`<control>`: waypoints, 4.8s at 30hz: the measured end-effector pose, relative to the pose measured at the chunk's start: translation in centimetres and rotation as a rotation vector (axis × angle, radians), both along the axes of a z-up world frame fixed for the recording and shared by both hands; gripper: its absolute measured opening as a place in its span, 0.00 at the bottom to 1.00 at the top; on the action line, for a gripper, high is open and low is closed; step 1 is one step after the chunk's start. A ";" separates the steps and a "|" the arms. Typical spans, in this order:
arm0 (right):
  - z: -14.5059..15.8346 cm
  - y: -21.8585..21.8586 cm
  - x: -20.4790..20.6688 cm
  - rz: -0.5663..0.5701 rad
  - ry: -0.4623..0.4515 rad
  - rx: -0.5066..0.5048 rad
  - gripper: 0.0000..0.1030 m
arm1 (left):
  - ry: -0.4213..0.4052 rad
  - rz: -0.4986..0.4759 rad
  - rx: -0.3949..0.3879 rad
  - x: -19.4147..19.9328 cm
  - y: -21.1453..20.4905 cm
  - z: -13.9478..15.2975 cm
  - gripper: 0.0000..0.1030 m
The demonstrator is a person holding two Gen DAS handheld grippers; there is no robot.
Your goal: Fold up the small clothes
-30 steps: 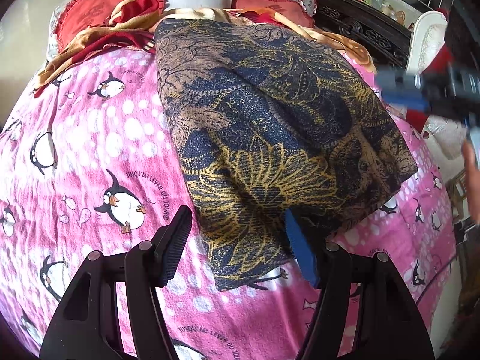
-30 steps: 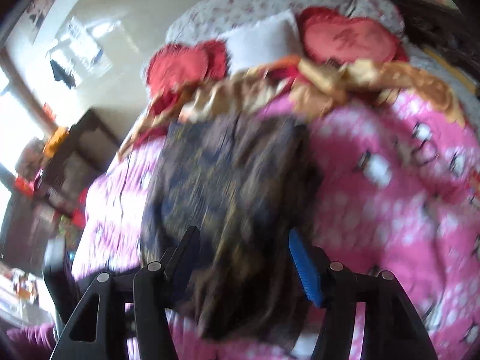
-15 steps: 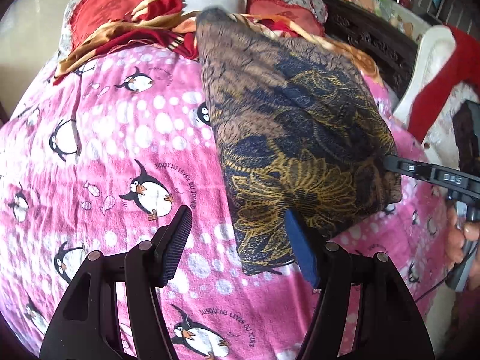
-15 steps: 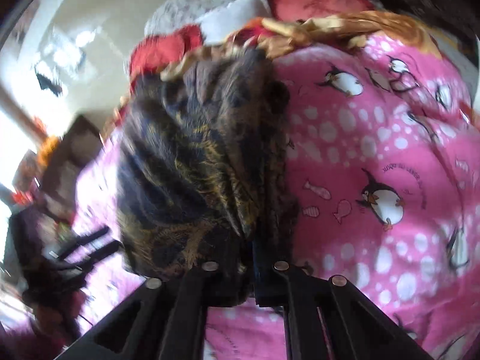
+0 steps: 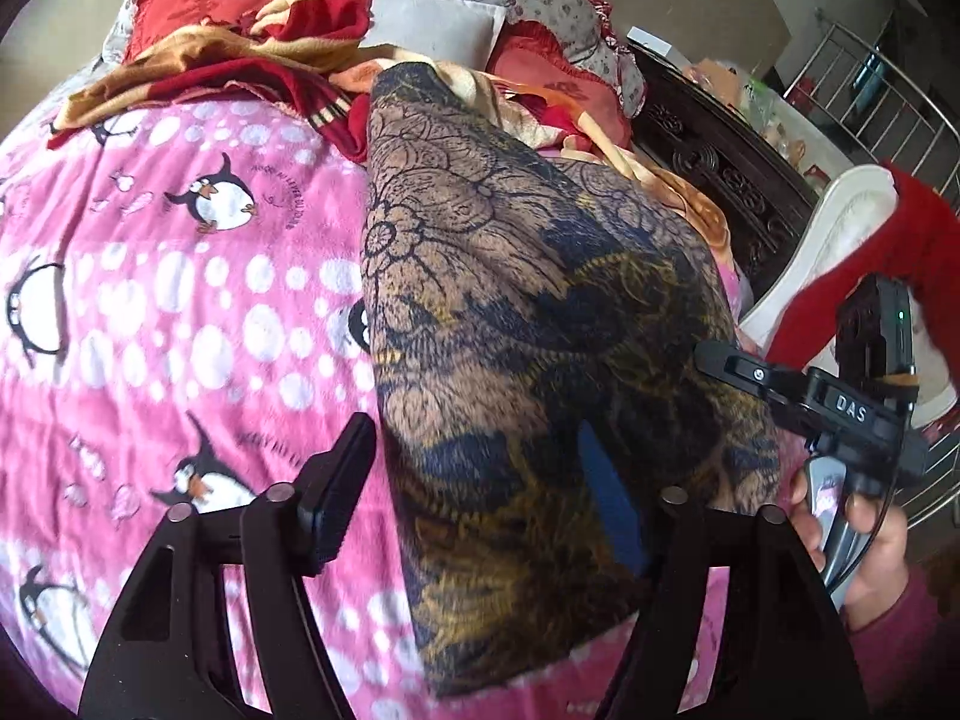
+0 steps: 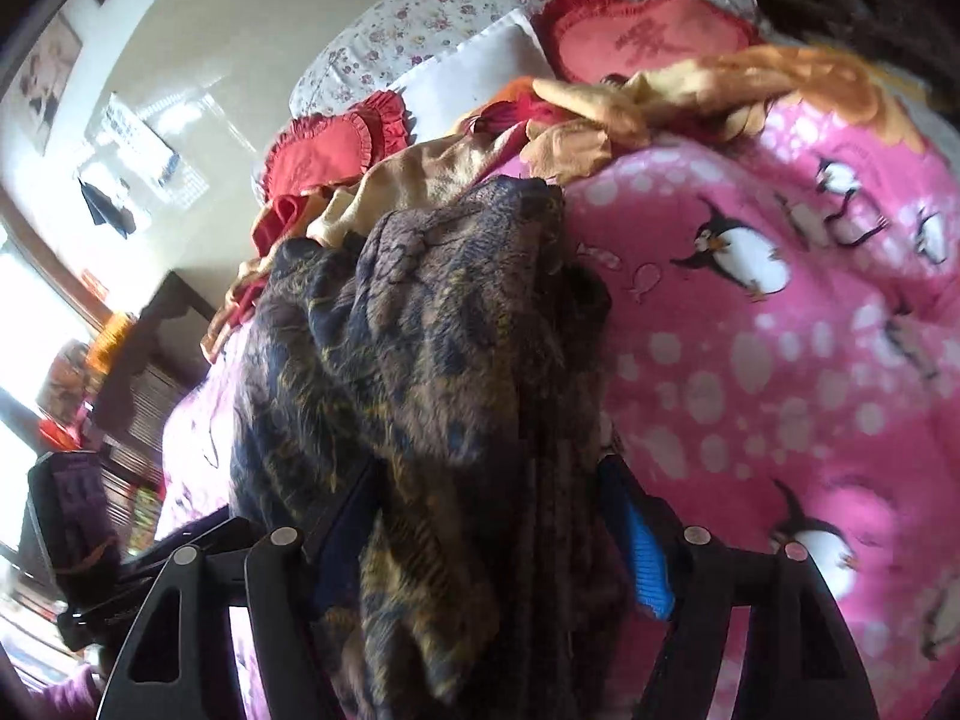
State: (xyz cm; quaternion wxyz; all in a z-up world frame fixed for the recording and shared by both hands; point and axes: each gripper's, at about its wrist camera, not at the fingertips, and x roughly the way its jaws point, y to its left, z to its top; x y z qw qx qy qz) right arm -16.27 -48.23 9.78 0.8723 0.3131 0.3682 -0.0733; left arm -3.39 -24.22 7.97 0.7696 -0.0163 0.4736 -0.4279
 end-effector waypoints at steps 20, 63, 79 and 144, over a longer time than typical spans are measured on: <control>4.8 4.6 -1.8 0.131 -0.110 0.167 0.23 | 0.124 -0.102 -0.062 -0.3 5.8 5.0 0.28; 3.1 22.8 -6.6 0.390 0.171 -0.339 0.29 | -0.051 0.130 0.276 -9.4 15.6 1.3 0.57; 4.3 22.8 -9.1 0.223 0.161 -0.398 0.56 | -0.201 0.208 0.285 -11.4 16.9 5.0 0.57; 5.8 25.1 -5.9 0.035 0.190 -0.421 0.79 | -0.273 0.270 0.243 -12.6 18.2 8.1 0.67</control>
